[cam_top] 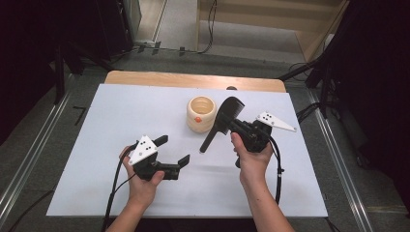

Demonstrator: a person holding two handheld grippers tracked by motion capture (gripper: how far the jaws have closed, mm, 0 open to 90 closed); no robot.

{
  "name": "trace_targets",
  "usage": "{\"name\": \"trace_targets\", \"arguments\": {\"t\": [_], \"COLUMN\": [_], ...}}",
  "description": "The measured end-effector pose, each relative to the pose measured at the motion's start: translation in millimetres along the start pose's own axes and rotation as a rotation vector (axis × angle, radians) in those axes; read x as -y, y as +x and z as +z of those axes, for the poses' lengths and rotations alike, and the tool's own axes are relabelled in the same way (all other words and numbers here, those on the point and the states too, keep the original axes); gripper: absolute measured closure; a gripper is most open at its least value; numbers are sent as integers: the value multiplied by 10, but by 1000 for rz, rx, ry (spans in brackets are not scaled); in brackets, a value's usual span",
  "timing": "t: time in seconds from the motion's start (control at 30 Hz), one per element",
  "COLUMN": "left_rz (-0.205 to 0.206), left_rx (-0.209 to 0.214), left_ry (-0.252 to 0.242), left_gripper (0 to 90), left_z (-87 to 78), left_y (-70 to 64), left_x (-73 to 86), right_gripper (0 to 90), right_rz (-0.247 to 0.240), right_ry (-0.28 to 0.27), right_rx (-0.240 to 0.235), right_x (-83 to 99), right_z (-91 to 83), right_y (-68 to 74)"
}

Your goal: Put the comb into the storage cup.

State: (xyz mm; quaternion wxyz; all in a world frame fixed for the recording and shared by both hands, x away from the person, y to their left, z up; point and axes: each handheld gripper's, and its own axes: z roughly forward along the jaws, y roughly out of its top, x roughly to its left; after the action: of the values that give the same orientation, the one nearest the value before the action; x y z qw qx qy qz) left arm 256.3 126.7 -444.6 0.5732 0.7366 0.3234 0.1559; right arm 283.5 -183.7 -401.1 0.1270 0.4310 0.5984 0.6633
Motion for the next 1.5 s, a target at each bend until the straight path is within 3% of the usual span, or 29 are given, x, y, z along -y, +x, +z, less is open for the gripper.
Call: {"name": "trace_targets", "arguments": {"t": [0.27, 0.4, 0.57, 0.73, 0.97, 1.03, 1.1, 1.27, 1.5], "left_rz": [-22, -16, -12, -11, -1, -12, -13, -24, -31], "left_rx": [-20, -42, -44, -75, -107, -69, -69, -99, -135], "left_ry": [-6, 8, -17, -21, -23, -22, -31, -52, -49], "left_gripper": [0, 0, 0, 0, 0, 0, 0, 0, 0], "left_z": [-188, -252, -361, -453, -638, -687, -738, -848, -969], "left_y": [186, 249, 330, 404, 559, 599, 625, 697, 791], "left_x": [126, 166, 219, 266, 340, 358, 380, 437, 484], "right_gripper": [843, 843, 843, 843, 843, 843, 843, 843, 843], "right_rz": [-22, -34, -66, -82, -87, -90, -96, -76, -97], "right_ry": [-13, -18, -31, -43, -47, -46, -45, -62, -63], "right_rx": [8, 6, 4, 0, 7, 8, 12, -1, 5], "right_x": [-5, -17, -45, -64, -91, -97, -105, -118, -138], "right_z": [4, 13, 22, 43, 39, 40, 41, 46, 49], "right_y": [-13, -18, -6, -33, -67, -72, -81, -111, -127]}}
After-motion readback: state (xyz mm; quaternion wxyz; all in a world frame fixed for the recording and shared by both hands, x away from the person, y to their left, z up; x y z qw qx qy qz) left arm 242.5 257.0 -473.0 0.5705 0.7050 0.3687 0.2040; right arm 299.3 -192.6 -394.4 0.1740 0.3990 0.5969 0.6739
